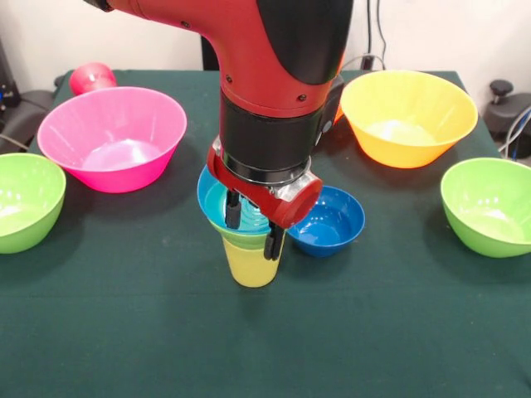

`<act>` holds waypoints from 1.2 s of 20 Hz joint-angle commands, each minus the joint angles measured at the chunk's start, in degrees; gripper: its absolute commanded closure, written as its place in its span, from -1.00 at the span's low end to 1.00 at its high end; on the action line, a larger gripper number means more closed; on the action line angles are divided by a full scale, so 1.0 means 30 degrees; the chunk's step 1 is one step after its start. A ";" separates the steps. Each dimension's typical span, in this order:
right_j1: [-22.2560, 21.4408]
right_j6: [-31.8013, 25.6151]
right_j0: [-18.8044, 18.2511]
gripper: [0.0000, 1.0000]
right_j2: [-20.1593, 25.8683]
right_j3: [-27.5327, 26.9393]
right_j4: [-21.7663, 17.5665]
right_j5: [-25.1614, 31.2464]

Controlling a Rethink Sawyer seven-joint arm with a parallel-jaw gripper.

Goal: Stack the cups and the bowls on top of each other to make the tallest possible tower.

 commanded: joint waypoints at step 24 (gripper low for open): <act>-0.2395 -0.0741 -0.0716 -1.00 0.3135 0.4883 0.0151 0.0414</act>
